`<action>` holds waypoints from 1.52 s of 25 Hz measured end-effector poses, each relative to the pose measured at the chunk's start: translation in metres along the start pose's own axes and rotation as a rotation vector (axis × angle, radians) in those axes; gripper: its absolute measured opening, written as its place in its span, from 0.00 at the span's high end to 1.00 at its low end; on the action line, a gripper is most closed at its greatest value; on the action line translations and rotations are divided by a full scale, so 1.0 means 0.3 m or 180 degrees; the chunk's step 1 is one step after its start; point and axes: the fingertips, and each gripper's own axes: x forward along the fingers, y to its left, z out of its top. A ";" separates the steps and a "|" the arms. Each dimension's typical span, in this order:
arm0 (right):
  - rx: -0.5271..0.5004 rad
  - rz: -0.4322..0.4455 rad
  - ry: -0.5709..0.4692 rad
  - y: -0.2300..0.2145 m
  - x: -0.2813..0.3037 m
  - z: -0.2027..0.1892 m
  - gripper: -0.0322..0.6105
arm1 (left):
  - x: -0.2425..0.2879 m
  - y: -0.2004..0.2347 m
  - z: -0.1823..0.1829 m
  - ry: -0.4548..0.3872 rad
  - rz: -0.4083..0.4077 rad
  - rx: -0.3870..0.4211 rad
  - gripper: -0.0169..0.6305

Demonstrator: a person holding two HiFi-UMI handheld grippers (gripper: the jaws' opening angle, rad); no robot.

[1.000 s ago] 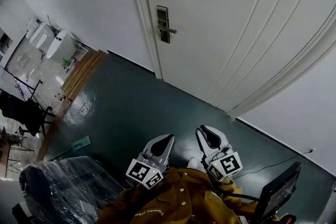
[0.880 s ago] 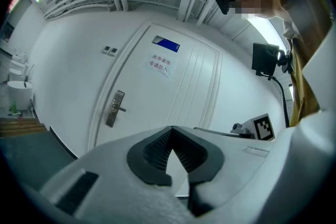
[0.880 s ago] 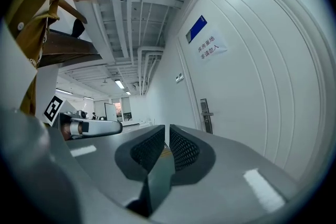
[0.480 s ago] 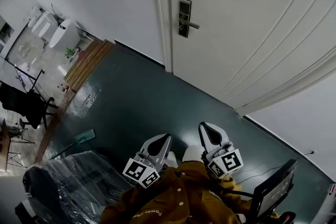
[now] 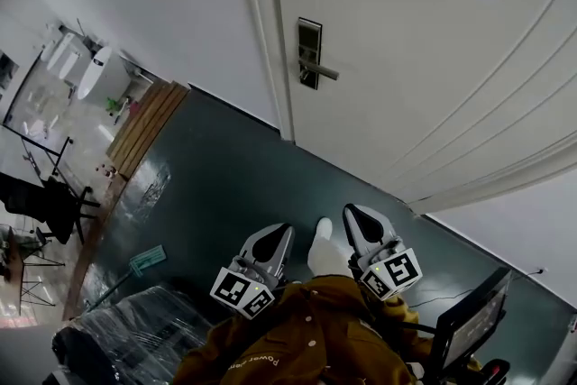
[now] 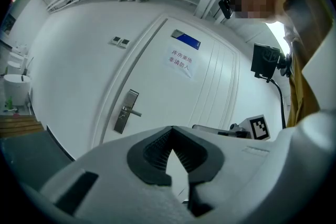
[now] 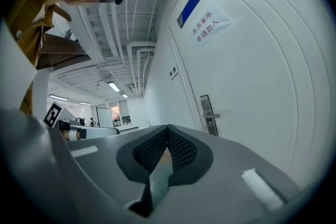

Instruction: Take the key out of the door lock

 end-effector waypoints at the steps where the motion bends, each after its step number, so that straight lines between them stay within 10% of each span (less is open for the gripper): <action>1: 0.0015 0.0043 -0.0030 -0.039 0.045 0.025 0.94 | 0.063 0.032 0.014 0.0021 0.0003 0.0003 0.98; 20: -0.0556 -0.0012 0.0101 -0.501 0.531 0.249 0.93 | 0.693 0.384 0.249 0.0187 -0.0133 -0.0154 0.98; 30: -0.1793 0.0007 0.0968 -0.695 0.889 0.140 0.66 | 0.697 0.467 0.254 0.0238 -0.0237 -0.0303 0.98; 38: -0.1937 0.0186 0.1453 -0.823 1.019 -0.016 0.61 | 0.661 0.523 0.256 0.0226 -0.0196 -0.0393 0.98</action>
